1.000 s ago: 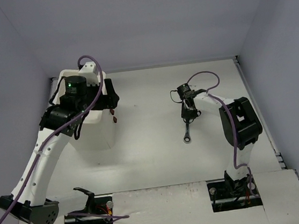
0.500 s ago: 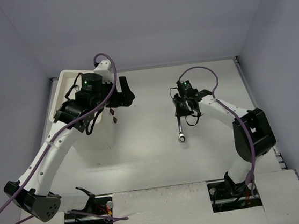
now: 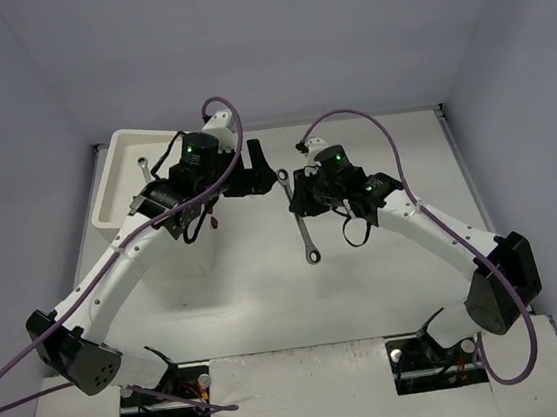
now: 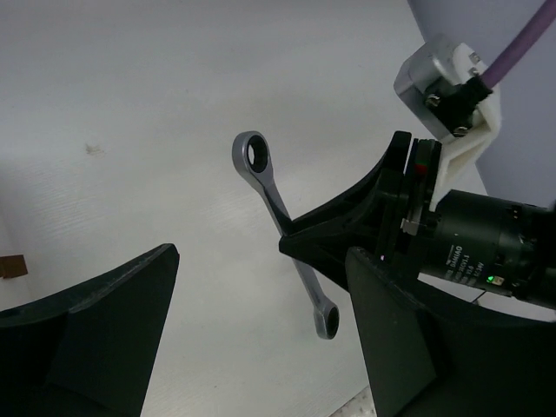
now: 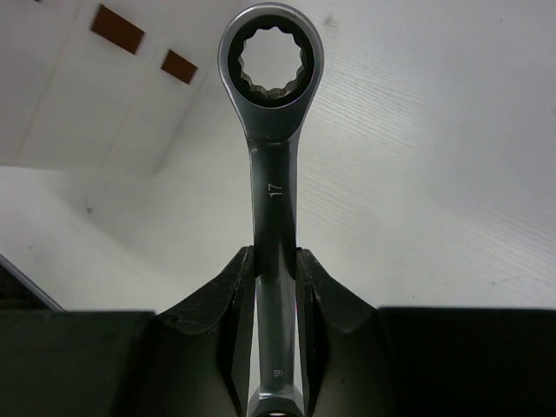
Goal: Sort the tools into containers
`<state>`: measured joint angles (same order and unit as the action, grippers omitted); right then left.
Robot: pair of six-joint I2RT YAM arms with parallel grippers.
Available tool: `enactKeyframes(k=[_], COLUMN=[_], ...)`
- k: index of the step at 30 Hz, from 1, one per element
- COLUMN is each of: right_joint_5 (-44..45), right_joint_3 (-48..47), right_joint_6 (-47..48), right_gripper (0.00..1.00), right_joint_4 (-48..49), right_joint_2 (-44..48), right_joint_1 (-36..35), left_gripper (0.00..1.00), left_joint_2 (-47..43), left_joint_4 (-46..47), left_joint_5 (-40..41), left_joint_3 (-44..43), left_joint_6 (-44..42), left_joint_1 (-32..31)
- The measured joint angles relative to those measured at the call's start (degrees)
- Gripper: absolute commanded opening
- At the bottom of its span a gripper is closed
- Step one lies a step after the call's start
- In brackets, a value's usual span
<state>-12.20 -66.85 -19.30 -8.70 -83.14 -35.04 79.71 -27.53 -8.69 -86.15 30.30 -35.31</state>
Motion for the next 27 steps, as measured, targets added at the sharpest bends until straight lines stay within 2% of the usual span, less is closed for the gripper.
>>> enactKeyframes(k=[11,20,24,27], right_joint_5=[-3.5,-5.9,-6.6,-6.9], right_joint_3=[-1.2,-1.2,-1.2,-1.2], right_joint_6=[-1.7,-3.2,-3.7,-4.1], right_gripper=[0.0,0.0,0.0,0.0], right_joint_4=[4.7,7.5,8.8,9.5], right_joint_2=[2.3,2.4,2.5,2.8], right_joint_1=[-2.1,-2.9,-2.9,-2.9], left_gripper=[0.75,0.62,0.51,0.31], left_joint_2=[1.2,3.1,3.6,3.7], left_joint_4=[4.3,7.1,7.8,8.5], left_joint_5=[4.3,6.1,6.4,6.4], left_joint_3=[1.1,2.5,2.7,2.9], left_joint_6=[4.9,6.6,6.9,7.3], left_joint_1=[-1.9,-1.9,-2.0,-2.1])
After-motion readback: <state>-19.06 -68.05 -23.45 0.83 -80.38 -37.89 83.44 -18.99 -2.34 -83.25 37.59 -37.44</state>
